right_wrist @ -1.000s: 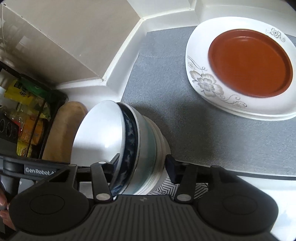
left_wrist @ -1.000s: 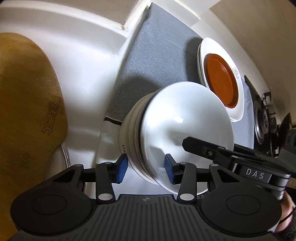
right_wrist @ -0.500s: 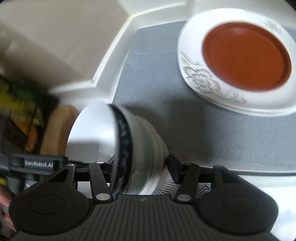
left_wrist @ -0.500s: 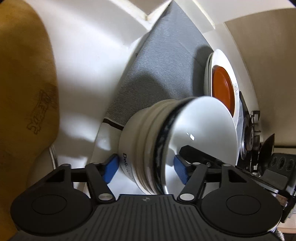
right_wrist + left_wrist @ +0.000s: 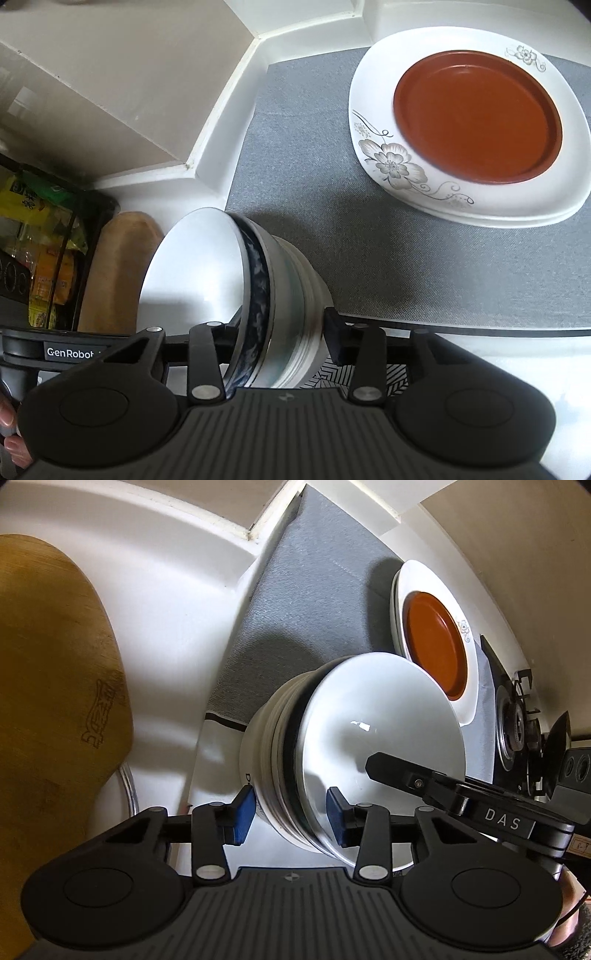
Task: Organize plates and bowls
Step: 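Carry the bowl stack with both grippers over the brown plate on the floral plate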
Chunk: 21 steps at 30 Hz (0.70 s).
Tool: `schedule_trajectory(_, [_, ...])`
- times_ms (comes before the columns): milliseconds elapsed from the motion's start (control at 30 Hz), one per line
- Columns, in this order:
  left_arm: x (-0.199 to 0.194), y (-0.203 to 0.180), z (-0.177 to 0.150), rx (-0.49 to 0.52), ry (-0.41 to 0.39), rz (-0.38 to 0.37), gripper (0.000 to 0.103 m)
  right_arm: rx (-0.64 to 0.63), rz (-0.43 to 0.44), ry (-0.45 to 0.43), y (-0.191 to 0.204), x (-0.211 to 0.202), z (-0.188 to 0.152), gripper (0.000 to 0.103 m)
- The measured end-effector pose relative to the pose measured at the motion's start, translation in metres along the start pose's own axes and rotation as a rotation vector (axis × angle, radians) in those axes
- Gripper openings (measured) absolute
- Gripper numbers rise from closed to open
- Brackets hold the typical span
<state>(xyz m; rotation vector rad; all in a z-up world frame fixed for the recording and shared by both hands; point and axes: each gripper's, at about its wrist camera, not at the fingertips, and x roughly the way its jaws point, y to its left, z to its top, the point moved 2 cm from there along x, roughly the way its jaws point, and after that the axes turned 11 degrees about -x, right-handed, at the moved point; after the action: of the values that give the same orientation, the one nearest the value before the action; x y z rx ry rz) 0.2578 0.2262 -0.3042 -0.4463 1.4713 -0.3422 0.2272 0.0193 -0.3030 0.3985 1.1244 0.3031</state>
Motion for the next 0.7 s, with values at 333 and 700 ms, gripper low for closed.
schedule_trajectory(333, [-0.001,-0.006,0.001,0.013,-0.005,0.015,0.043,0.004,0.004,-0.017,0.000,-0.013,0.003,0.046])
schedule_trajectory(700, [-0.004,-0.010,0.000,0.020,-0.007,0.050,0.044,0.040,0.023,-0.021,-0.004,-0.015,0.003,0.046])
